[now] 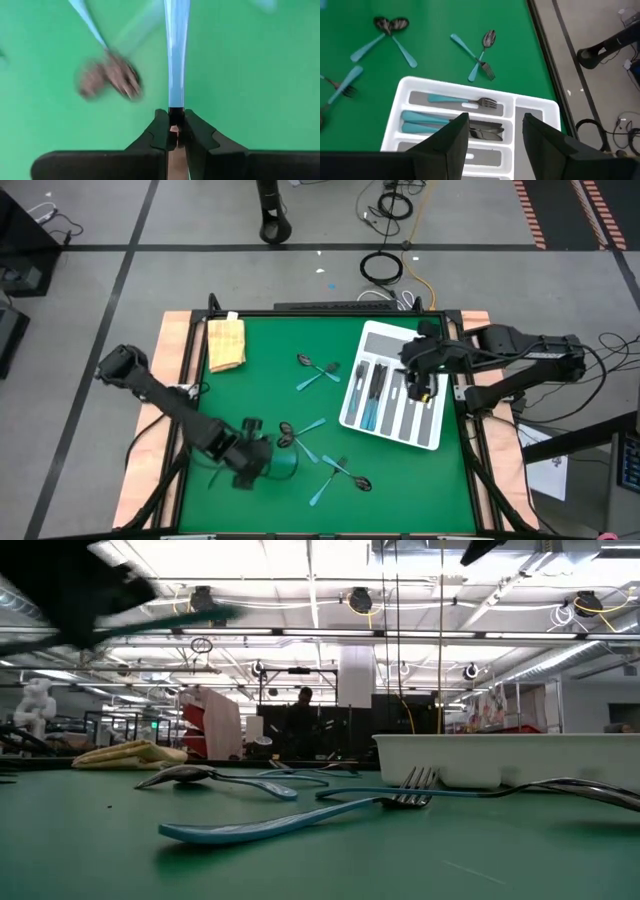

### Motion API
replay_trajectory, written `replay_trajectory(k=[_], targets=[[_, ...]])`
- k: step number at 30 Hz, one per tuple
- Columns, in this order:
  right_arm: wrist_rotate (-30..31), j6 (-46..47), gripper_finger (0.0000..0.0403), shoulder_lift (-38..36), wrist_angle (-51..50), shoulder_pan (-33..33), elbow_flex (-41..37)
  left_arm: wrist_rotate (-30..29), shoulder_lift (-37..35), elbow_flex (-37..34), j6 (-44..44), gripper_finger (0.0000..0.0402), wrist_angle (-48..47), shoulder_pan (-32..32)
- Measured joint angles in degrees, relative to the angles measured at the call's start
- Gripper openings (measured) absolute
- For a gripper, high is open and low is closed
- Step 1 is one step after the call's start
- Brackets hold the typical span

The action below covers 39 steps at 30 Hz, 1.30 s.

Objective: Sort silverware
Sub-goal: Put the blue table knife into the white cutlery tray

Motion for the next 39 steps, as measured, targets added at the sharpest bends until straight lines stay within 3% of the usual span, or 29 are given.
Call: replay_trajectory(k=[3, 7, 11, 19, 27, 34, 39], targets=[[0.0, 0.9, 0.0154, -2.9, -2.5, 0.0, 0.0, -3.3, 0.0, 5.9, 9.4, 0.0033, 2.0, 3.7], [-0.4, 3.5, 0.0135, -7.1, -7.3, 0.0, 0.0, -11.1, 2.5, 13.0, 30.2, 0.0033, 4.2, 10.4], [-0.7, 6.3, 0.012, -11.9, -10.5, 0.0, 0.0, -13.3, 7.2, 19.9, 50.4, 0.0033, 8.8, 18.9], [-0.6, 10.5, 0.0102, -19.7, -11.2, 0.0, 0.0, -11.8, 17.2, 29.4, 98.4, 0.0033, 22.7, 29.7], [2.7, 11.8, 0.0093, -20.4, -10.9, 0.0, 0.0, -0.9, 25.4, 30.6, 132.6, 0.0033, 23.4, 37.6], [5.6, 11.4, 0.0093, -19.7, -10.9, 0.0, 0.0, 3.8, 32.8, 30.6, 147.4, 0.0033, 30.8, 40.5], [5.7, 11.3, 0.0093, -19.8, -11.0, 0.0, 0.0, 6.5, 36.8, 32.1, 150.0, 0.0033, 32.6, 40.0]])
